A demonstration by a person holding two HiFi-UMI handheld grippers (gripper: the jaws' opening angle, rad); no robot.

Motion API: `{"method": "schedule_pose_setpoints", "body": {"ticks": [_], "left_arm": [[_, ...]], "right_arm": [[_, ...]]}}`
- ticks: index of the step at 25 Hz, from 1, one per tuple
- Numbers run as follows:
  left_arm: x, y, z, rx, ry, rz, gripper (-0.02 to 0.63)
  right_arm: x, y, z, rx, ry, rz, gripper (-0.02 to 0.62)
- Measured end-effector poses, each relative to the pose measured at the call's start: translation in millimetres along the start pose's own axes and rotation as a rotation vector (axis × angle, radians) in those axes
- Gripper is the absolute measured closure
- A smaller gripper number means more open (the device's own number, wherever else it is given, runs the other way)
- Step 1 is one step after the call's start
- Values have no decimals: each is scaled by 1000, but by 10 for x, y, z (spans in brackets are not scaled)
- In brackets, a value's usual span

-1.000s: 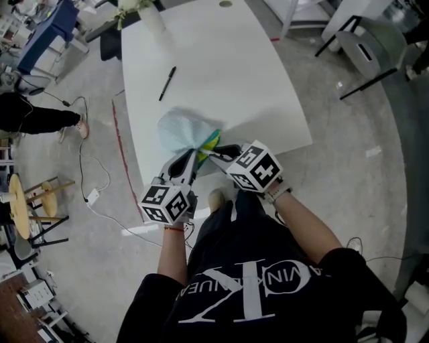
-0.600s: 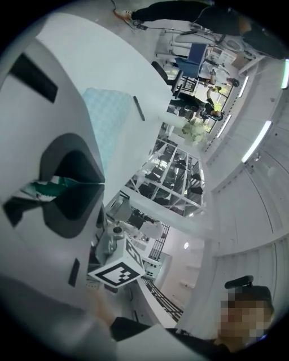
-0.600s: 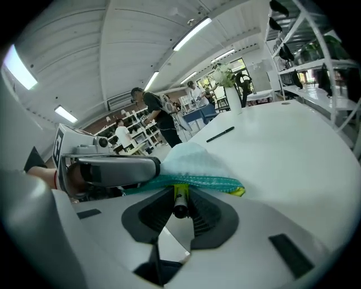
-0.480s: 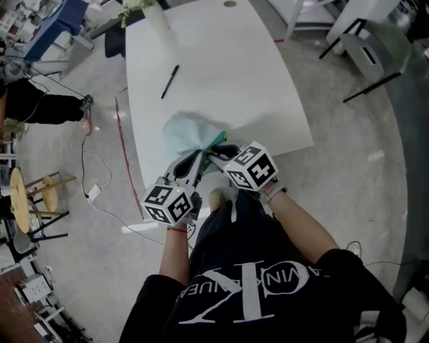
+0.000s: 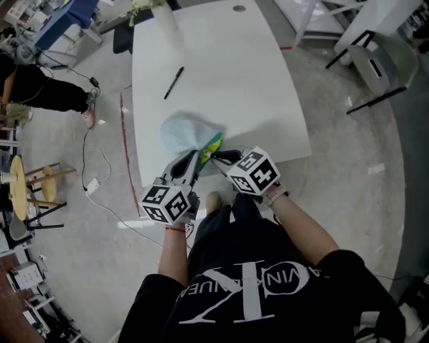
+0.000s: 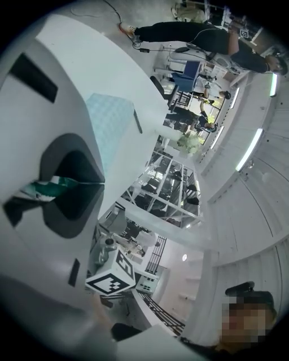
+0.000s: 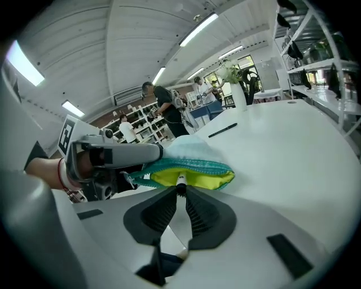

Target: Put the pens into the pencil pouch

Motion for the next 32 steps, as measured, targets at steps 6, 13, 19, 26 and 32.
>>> {"method": "schedule_pose_setpoints", "body": {"ticks": [6, 13, 19, 26, 32], "left_arm": [[29, 35, -134, 17, -1, 6, 595], [-104, 75, 54, -15, -150, -17, 595], [-255, 62, 304, -39, -235, -51, 595], [-335, -44, 738, -61, -285, -70, 595], [-355, -233, 1070, -63, -268, -76, 595]], "right_arm": [[23, -74, -37, -37, -37, -1, 535], [3, -58, -45, -41, -68, -3, 528], [-26, -128, -133, -40, -49, -16, 507], [110, -407, -389, -19, 10, -33, 492], [360, -810, -628, -71, 33, -25, 491]]}}
Point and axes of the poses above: the fingertips, and each gripper's own axes: x forward along the fingers, z to its left, y out of its underside, the point moved 2 cm from there along -x, backward along the fingers
